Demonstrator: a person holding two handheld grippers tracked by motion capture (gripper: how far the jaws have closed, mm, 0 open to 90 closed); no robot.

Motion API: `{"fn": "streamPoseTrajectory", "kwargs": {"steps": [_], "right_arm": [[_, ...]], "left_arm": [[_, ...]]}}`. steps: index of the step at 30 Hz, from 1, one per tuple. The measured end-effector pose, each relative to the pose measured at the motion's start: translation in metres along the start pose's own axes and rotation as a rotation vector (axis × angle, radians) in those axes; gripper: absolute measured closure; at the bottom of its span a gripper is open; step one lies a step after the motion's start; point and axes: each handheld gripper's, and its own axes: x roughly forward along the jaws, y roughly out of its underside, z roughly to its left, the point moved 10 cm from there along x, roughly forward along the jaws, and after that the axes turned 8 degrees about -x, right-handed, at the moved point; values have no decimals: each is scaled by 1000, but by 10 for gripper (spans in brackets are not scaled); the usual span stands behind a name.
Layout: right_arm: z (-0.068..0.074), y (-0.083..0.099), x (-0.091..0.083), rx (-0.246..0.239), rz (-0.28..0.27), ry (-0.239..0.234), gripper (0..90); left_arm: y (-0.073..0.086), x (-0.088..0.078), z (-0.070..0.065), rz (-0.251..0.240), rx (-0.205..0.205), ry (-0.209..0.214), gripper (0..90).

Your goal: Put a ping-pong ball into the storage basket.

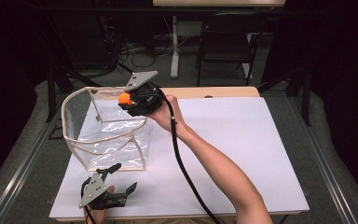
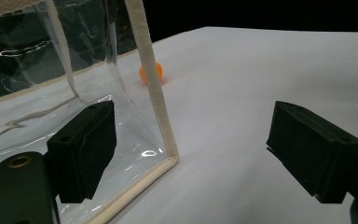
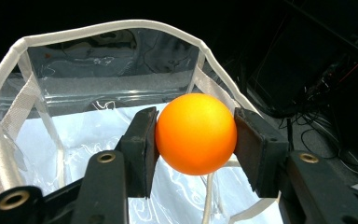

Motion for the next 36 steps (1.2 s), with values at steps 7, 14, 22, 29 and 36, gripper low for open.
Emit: {"fn": "streamPoseTrajectory", "kwargs": {"steps": [7, 14, 22, 29, 36], "right_arm": [[2, 0, 4, -9, 14, -3, 513], [4, -2, 8, -14, 38, -16, 513], [5, -1, 13, -18, 63, -26, 513], [8, 0, 17, -35, 92, -31, 513], [9, 1, 20, -47, 118, -34, 513]], "left_arm": [[0, 0, 0, -1, 2, 1, 157], [0, -1, -1, 1, 3, 2, 157], [0, -1, -1, -1, 2, 2, 157], [0, 0, 0, -1, 2, 1, 157], [0, 0, 0, 0, 2, 1, 157]]}}
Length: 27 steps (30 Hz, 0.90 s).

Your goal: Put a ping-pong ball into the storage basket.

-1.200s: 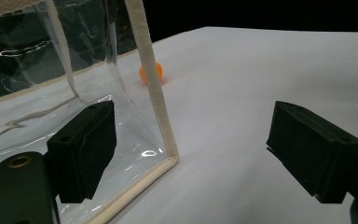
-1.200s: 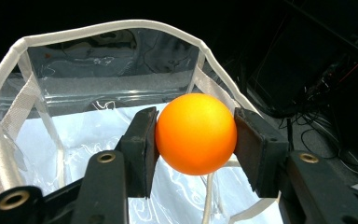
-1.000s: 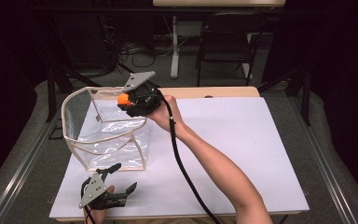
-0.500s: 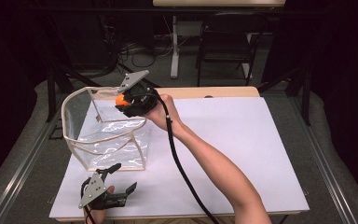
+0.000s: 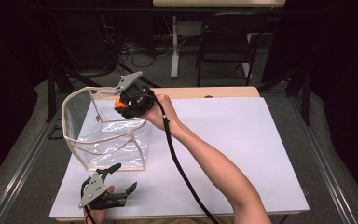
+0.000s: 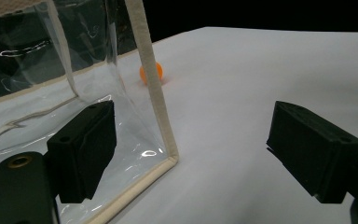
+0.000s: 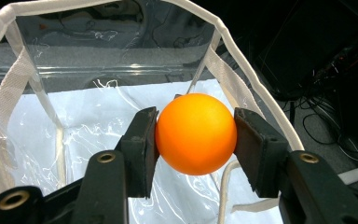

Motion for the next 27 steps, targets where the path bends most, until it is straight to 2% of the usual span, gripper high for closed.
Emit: {"fn": "streamPoseTrajectory", "kwargs": {"steps": [27], "right_arm": [[5, 9, 14, -22, 93, -23, 513]], "left_arm": [[-1, 0, 0, -2, -2, 0, 157]]}}
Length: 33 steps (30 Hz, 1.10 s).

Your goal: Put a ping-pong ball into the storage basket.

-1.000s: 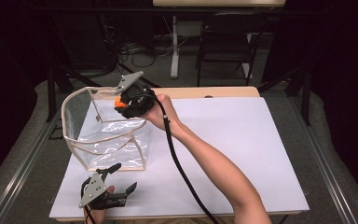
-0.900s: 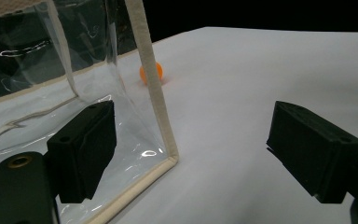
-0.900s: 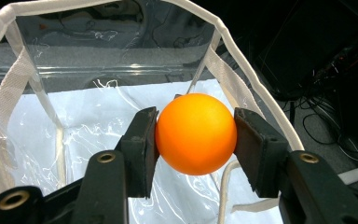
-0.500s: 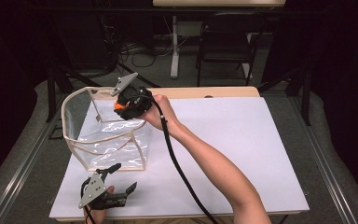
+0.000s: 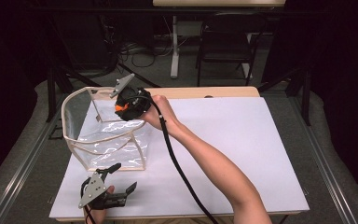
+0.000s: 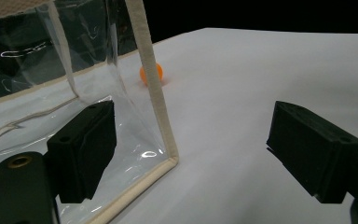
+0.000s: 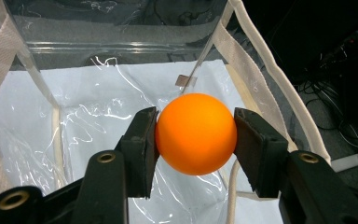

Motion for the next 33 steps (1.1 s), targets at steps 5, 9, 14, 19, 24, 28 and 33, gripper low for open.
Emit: {"fn": "streamPoseTrajectory", "kwargs": {"steps": [5, 9, 14, 19, 24, 28, 33], "right_arm": [[1, 0, 3, -10, 13, -3, 513], [2, -1, 5, -12, 16, -10, 513], [5, 0, 8, -11, 27, -21, 512], [7, 0, 8, -16, 34, -29, 512], [8, 1, 9, -15, 43, -36, 512], [9, 1, 10, -18, 46, -41, 512], [10, 2, 12, -13, 56, -44, 504]], "left_arm": [[0, 0, 0, -2, -1, 0, 157], [0, 0, 0, -1, -2, 1, 157], [0, 0, 0, 0, 0, 1, 157], [0, 0, 0, 0, 1, 1, 157], [0, 0, 0, 1, 0, 1, 157], [0, 0, 0, 1, 1, 1, 157], [0, 0, 0, 0, 0, 0, 157]]}}
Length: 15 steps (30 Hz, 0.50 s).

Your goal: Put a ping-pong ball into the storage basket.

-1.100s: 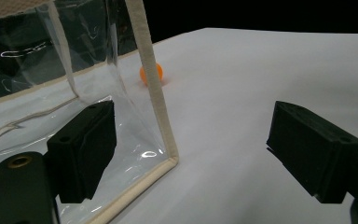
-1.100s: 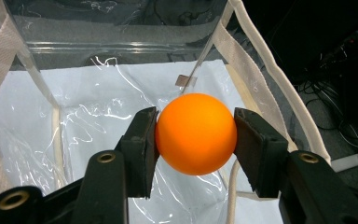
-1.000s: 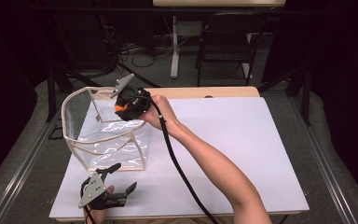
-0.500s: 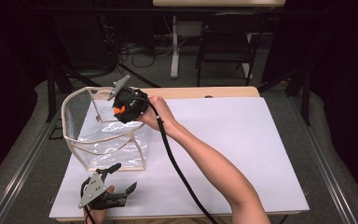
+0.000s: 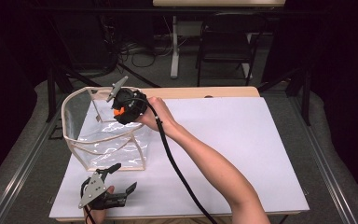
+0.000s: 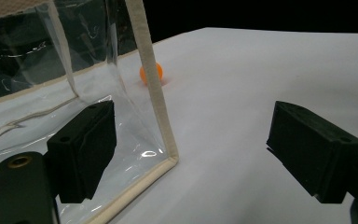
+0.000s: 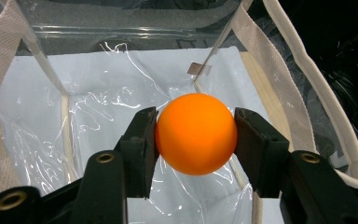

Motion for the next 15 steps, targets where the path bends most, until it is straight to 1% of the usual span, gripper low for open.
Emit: {"fn": "streamPoseTrajectory", "kwargs": {"steps": [1, 2, 4, 7, 9, 10, 15], "right_arm": [[0, -1, -1, 4, -6, 1, 448], [0, -1, -1, 4, -6, 1, 448], [-1, -1, -2, 22, -20, -1, 397], [-4, 1, -5, 56, -40, -13, 269], [-6, 1, -9, 81, -67, -13, 190], [-7, 1, -11, 92, -81, -20, 156], [-12, 3, -24, 128, -141, -33, 113]], "left_arm": [[0, 0, 0, 2, 3, 1, 157], [0, 0, 0, 1, 3, 1, 157], [0, 0, 0, 0, 0, -1, 157], [0, 0, 0, -1, 0, -1, 157], [0, 0, 0, 0, 1, -1, 157], [0, 0, 0, 0, 1, 0, 157], [0, 0, 0, 0, 0, -1, 157]]}}
